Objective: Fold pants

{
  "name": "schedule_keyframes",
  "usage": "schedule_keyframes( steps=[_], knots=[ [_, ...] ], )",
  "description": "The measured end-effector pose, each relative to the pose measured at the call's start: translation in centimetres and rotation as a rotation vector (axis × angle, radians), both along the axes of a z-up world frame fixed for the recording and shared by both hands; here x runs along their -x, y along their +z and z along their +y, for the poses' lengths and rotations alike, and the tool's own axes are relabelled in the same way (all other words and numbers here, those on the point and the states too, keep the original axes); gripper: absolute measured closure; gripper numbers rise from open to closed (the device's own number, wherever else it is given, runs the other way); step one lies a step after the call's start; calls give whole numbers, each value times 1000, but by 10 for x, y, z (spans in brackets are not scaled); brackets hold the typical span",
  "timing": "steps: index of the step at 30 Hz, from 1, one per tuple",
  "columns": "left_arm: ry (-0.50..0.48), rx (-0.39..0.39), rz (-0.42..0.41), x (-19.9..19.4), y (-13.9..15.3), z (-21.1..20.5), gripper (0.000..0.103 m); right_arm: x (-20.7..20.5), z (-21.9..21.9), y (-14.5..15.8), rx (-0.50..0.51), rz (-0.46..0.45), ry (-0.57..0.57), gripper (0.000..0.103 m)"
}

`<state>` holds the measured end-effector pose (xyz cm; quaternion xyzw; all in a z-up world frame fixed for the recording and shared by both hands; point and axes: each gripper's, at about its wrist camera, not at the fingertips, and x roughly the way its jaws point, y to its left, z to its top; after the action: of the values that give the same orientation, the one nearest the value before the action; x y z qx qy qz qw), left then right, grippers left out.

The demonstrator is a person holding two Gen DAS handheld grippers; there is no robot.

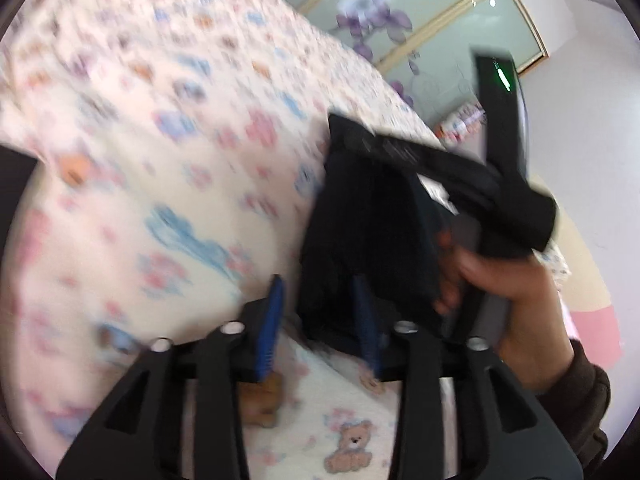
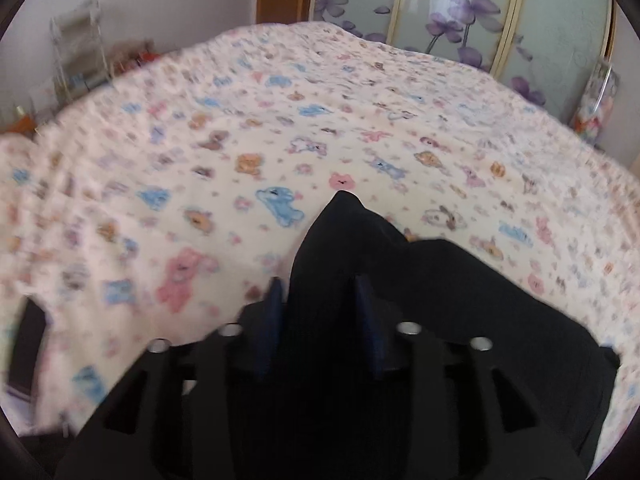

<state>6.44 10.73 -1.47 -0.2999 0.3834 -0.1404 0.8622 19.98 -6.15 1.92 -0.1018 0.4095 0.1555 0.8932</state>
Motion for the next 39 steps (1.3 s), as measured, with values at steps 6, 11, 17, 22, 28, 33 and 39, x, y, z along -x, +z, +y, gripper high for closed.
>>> schedule_keyframes(
  steps=[6, 11, 17, 22, 28, 33, 39],
  knots=[
    [115, -78, -296, 23, 55, 15, 17, 47, -126, 44, -437, -50, -92, 46],
    [-138, -40, -279, -29, 71, -38, 11, 78, -238, 43, -644, -66, -232, 41],
    [-139, -170, -100, -103, 44, -80, 11, 92, -273, 14, -653, 25, -246, 40],
    [-82, -90, 216, -149, -23, -61, 11, 89, -295, -28, -721, 94, -313, 41],
    [-102, -138, 142, -126, -2, -62, 15, 108, -307, -16, -790, 11, -282, 39],
    [-150, -229, -50, -64, 28, -61, 4, 108, -346, -18, -793, 36, -345, 29],
    [-158, -201, -98, -36, 27, -50, 2, 78, -347, -42, -804, 219, -316, 29]
  ],
)
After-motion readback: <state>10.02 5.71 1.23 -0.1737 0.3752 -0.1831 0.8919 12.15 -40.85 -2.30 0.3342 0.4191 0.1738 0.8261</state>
